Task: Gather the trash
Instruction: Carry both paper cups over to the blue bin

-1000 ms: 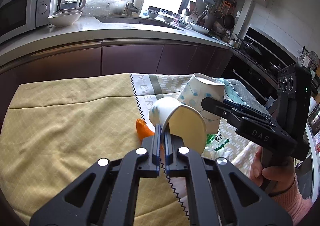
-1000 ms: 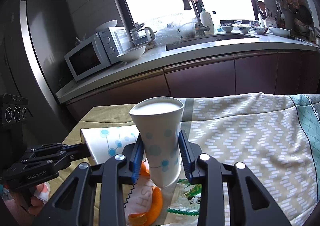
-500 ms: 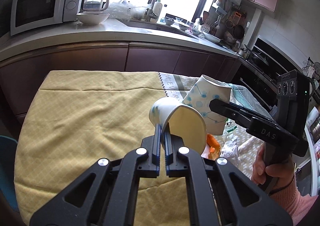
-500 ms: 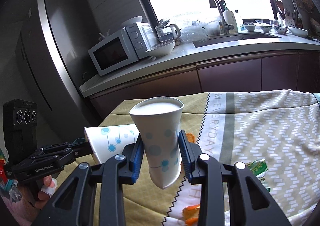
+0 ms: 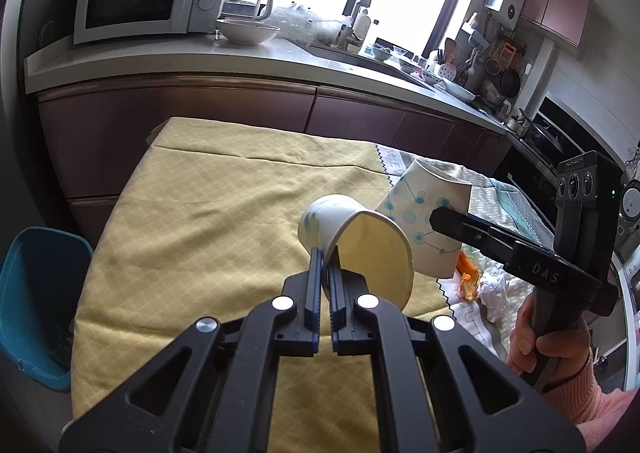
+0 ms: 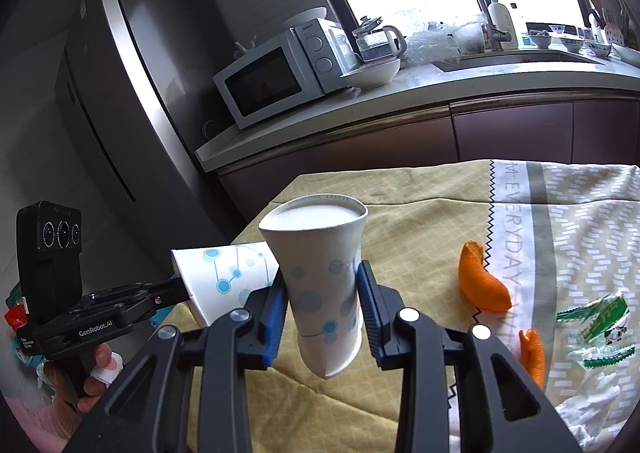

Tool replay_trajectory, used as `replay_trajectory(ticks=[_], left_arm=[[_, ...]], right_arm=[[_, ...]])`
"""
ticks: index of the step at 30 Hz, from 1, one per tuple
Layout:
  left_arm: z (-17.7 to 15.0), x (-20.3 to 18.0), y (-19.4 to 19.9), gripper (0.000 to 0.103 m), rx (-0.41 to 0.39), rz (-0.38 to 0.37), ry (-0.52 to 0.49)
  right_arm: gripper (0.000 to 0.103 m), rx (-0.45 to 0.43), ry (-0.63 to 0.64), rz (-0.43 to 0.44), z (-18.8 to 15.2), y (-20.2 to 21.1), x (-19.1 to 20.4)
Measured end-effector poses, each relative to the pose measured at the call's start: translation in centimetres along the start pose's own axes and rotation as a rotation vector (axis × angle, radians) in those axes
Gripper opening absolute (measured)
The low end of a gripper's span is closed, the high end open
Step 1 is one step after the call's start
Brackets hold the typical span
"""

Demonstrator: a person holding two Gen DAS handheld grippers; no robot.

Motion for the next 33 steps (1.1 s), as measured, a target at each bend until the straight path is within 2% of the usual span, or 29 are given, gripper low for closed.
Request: replay_trajectory(ticks=[33], left_arm=[[-0.3, 10.6, 9.3, 0.004, -0.108, 0.234, 0.129]], right_arm=[[0.032, 0.149, 0.099, 0.256, -1.2, -9.0, 12.2]])
Point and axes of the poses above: each gripper's, at about its wrist camera, not at the fingertips, and y roughly against the way its jaws point, x to its left, z to its top, the point moved 2 cm from there along -y, roughly the way its jaws point, and after that the axes turned 10 degrees about -x, right-handed, at the moved point
